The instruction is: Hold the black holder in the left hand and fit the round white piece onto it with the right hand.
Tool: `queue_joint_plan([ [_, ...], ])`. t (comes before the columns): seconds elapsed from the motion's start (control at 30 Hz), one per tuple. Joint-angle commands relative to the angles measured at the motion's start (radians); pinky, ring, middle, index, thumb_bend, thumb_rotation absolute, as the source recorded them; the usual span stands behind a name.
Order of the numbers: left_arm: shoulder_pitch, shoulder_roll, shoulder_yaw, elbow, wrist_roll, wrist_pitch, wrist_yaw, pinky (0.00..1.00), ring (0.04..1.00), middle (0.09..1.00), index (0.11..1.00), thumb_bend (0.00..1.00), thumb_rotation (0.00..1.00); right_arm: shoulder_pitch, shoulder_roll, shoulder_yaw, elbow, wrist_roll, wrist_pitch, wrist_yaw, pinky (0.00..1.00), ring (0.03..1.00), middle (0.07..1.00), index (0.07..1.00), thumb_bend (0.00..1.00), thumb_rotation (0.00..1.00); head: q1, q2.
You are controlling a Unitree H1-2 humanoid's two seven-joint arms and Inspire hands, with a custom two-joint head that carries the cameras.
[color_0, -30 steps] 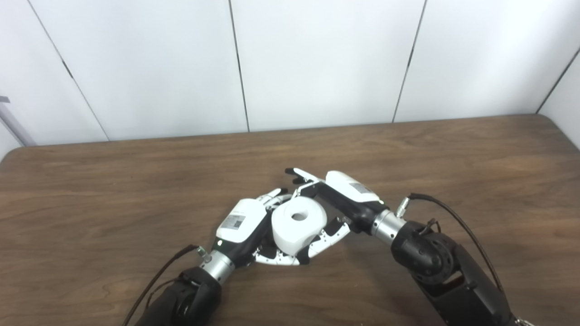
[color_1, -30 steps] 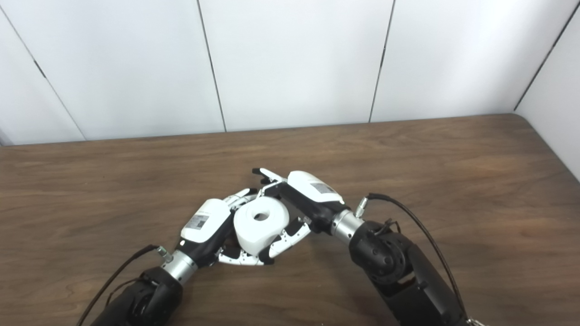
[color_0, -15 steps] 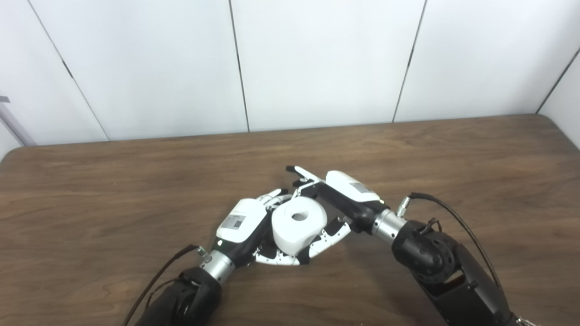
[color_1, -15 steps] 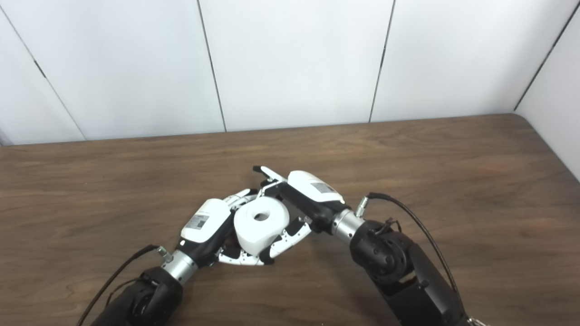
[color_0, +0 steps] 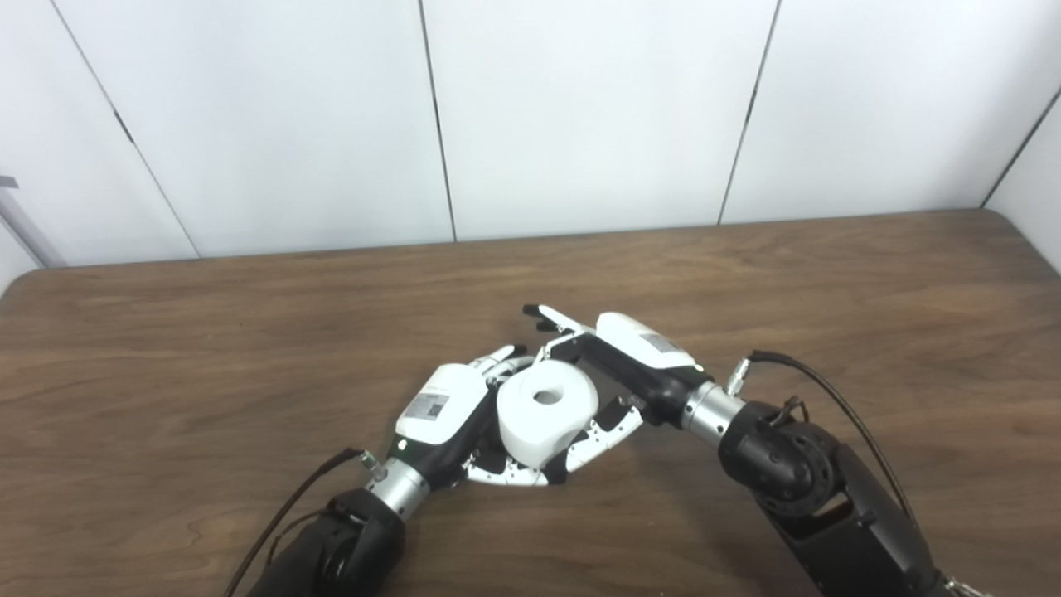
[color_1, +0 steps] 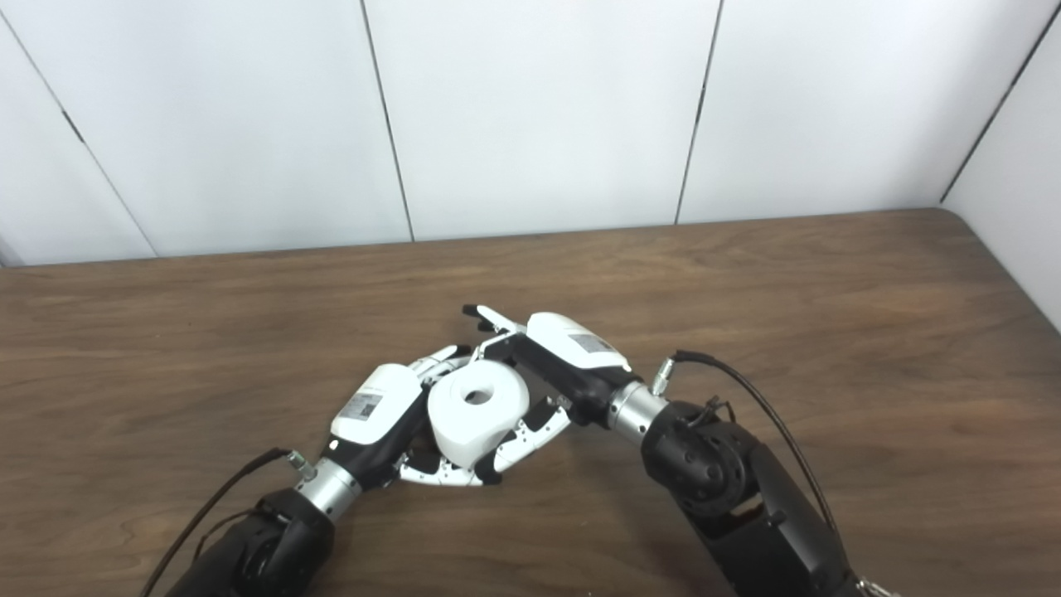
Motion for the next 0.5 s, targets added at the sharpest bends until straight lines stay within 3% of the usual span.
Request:
queue_joint_plan([
  [0.0,0.073,0.024,-0.054,0.06,0.053,0.037,-0.102,0.87,0.935,0.868,0.48,0.52,0.06,-0.029,-0.016,-0.016,-0.017,0.001,-0.005,0.002,0.72,0.95,1.0,1.0,1.0,0.35,0.001,0.0],
  [0.47,0.071,0.024,-0.052,0.064,0.047,0.03,-0.097,0.86,0.932,0.864,0.48,0.52,0.06,-0.065,-0.043,-0.035,-0.03,0.033,0.059,0.088,0.78,1.0,1.0,1.0,1.0,0.34,0.003,0.001],
])
